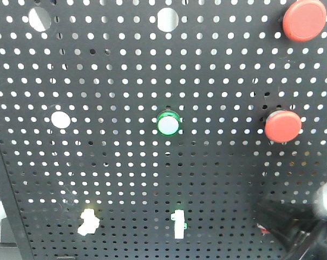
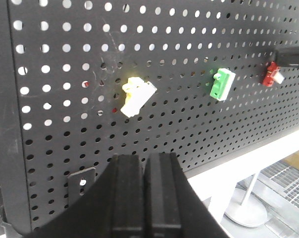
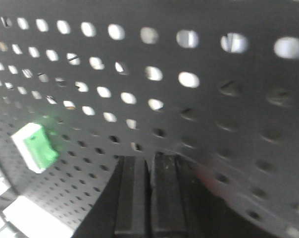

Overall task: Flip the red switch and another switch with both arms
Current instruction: 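Move the right gripper to the red-and-white switch and press it, then pull the right gripper back from the red switch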

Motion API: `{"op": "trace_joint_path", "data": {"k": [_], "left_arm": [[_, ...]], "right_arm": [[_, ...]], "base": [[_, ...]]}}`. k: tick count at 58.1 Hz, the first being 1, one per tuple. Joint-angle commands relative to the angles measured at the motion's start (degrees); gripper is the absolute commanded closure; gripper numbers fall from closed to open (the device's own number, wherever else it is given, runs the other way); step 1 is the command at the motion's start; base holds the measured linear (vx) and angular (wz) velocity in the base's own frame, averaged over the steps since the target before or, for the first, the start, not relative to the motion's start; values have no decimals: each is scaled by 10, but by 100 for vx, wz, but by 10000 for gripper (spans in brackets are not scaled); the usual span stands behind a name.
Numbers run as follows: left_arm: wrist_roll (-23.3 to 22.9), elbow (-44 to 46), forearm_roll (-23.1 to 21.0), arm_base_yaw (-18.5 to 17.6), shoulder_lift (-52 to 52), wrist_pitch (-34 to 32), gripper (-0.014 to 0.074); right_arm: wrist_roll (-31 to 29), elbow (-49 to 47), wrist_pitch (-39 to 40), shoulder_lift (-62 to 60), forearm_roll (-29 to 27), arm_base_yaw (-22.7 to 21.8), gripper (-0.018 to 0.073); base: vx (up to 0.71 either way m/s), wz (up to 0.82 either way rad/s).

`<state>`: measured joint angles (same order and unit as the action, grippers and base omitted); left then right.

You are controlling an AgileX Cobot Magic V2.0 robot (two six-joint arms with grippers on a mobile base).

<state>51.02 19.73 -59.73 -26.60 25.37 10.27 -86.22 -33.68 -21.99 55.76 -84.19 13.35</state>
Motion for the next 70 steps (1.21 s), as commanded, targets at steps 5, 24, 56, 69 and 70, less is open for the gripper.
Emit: {"op": "trace_joint_path", "data": {"k": [5, 24, 56, 69, 70], "left_arm": [[-6, 15, -10, -1, 3, -24, 594], [-6, 15, -10, -1, 3, -24, 594], [-6, 15, -10, -1, 3, -8, 594], [-6, 15, 18, -1, 3, 14, 594], [-6, 15, 18, -1, 3, 14, 594]], "right_arm": [[-1, -9, -33, 13, 2, 0, 566], [23, -9, -40, 13, 4, 0, 566], [102, 84, -19, -108, 126, 0, 566], [139, 165, 85, -310, 158, -3, 566], [139, 171, 89, -328, 158, -3, 566]], "base": [[0, 0], [0, 0], [0, 0], [0, 0], [0, 0]]}}
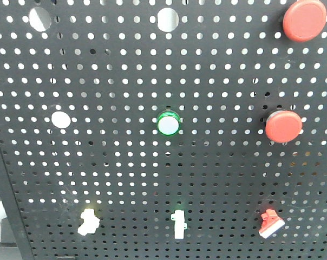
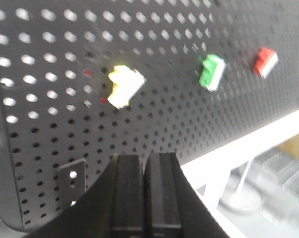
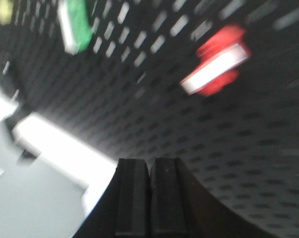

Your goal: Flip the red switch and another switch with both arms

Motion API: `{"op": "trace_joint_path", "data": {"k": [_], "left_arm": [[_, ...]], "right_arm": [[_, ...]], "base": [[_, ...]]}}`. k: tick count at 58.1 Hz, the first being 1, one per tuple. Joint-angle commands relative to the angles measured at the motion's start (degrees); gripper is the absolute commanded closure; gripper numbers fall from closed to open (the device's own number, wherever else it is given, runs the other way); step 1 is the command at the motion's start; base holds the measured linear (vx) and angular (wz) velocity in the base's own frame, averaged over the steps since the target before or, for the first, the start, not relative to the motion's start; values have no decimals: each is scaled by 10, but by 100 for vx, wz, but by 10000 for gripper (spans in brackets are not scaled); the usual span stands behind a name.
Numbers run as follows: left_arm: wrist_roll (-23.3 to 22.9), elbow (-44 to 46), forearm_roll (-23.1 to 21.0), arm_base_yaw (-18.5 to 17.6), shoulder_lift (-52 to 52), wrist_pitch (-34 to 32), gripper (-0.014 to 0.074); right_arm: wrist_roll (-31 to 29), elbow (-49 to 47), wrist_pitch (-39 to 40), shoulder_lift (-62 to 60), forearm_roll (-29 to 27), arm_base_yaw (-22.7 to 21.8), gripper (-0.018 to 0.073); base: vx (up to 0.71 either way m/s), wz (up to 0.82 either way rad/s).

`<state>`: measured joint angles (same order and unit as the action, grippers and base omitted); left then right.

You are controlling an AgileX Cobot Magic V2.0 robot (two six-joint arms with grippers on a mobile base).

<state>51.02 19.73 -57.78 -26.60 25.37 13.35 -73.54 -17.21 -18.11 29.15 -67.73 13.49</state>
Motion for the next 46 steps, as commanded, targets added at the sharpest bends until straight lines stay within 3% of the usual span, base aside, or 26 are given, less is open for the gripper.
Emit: {"op": "trace_joint_path", "data": {"k": [1, 15, 46], "left_arm": [[-6, 15, 0, -1, 3, -17, 594], [-4, 15, 0, -1, 3, -15, 594], [-4, 15, 0, -1, 3, 4, 594]], "right_arm": [[11, 11, 55, -73, -6, -4, 566], [8, 49, 104, -201, -6, -4, 566], [10, 54, 99, -211, -10, -4, 566]], "base": [[0, 0], [0, 0], [0, 0]]}}
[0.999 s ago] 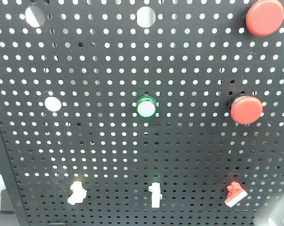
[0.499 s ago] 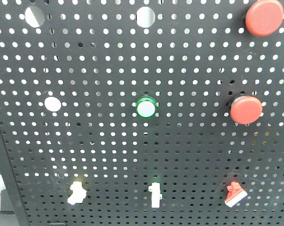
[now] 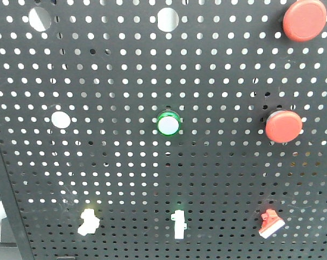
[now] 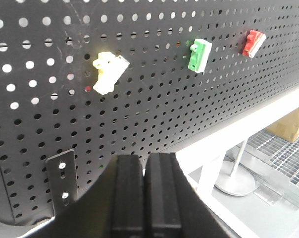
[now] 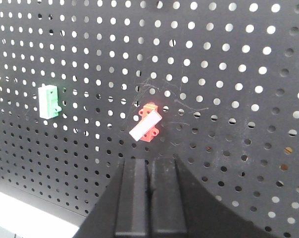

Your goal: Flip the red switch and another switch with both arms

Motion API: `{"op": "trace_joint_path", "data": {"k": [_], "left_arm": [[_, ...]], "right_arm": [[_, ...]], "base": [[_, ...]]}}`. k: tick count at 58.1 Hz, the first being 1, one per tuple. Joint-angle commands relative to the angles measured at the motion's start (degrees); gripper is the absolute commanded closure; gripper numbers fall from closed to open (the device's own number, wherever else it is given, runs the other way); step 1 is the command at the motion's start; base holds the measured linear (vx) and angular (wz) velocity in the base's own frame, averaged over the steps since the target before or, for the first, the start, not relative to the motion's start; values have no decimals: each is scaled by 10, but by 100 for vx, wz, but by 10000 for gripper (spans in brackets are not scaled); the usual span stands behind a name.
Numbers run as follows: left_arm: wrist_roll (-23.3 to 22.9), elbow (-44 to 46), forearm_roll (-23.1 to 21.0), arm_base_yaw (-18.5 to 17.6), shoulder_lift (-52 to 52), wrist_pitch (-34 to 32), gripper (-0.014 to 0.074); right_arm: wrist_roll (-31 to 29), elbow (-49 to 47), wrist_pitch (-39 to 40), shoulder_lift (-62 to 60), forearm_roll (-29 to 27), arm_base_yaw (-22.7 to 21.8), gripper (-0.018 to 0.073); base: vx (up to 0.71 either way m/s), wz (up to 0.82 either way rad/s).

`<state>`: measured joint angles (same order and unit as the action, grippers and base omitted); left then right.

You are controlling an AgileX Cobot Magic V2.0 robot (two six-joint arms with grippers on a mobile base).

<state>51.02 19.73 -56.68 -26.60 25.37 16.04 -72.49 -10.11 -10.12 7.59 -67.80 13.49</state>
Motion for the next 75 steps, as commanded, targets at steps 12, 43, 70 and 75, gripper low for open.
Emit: {"op": "trace_joint_path", "data": {"k": [12, 43, 70, 75], "left_arm": [[-14, 15, 117, 5, -12, -69, 594], [-485, -229, 543, 184, -228, -206, 594], [-466, -224, 544, 185, -270, -128, 594], [-466, -224, 544, 185, -270, -128, 594]], "right_arm": [[-1, -17, 19, 5, -10, -4, 566], [0, -17, 19, 5, -10, -4, 566], [1, -17, 19, 5, -10, -4, 566], [1, -17, 19, 5, -10, -4, 566]], "base": [[0, 0], [0, 0], [0, 0], [0, 0]]}}
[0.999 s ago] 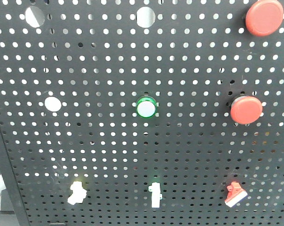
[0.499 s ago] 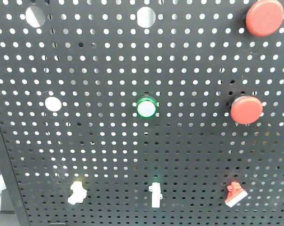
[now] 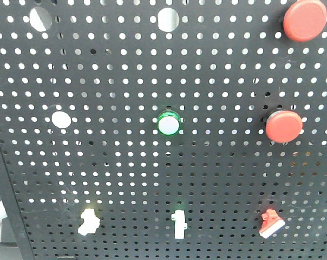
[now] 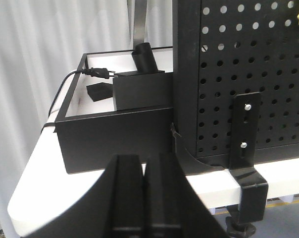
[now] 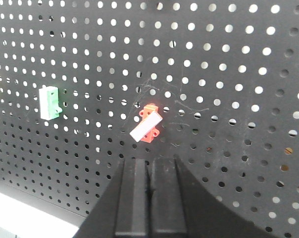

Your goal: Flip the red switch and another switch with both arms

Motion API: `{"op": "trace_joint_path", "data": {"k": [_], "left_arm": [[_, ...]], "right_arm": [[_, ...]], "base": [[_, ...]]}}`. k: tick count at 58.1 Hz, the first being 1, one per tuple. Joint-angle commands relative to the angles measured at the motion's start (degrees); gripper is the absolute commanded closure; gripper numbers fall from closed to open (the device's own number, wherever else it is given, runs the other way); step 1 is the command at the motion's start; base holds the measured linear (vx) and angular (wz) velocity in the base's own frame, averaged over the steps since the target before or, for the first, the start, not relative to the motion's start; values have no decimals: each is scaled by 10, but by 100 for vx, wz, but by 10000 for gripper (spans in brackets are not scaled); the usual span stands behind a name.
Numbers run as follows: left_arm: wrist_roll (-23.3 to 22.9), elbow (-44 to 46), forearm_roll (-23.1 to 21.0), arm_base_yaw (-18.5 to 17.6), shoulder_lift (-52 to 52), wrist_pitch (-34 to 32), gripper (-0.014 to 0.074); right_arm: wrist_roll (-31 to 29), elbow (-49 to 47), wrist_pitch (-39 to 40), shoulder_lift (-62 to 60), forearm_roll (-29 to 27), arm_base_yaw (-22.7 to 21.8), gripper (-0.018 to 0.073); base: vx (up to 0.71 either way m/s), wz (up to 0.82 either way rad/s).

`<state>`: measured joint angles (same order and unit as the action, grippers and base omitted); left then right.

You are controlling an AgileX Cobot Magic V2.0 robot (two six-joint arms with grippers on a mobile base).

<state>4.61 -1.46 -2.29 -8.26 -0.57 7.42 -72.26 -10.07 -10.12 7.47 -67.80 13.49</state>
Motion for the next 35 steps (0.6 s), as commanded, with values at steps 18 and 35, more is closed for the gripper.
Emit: {"op": "trace_joint_path", "data": {"k": [18, 35], "left_arm": [[-2, -12, 0, 1, -11, -42, 594], [-2, -12, 0, 1, -11, -42, 594]], "right_arm": [[-1, -18, 19, 6, -10, -4, 566], [-6, -18, 23, 6, -7, -4, 566]], "base": [[0, 0], [0, 0]]}}
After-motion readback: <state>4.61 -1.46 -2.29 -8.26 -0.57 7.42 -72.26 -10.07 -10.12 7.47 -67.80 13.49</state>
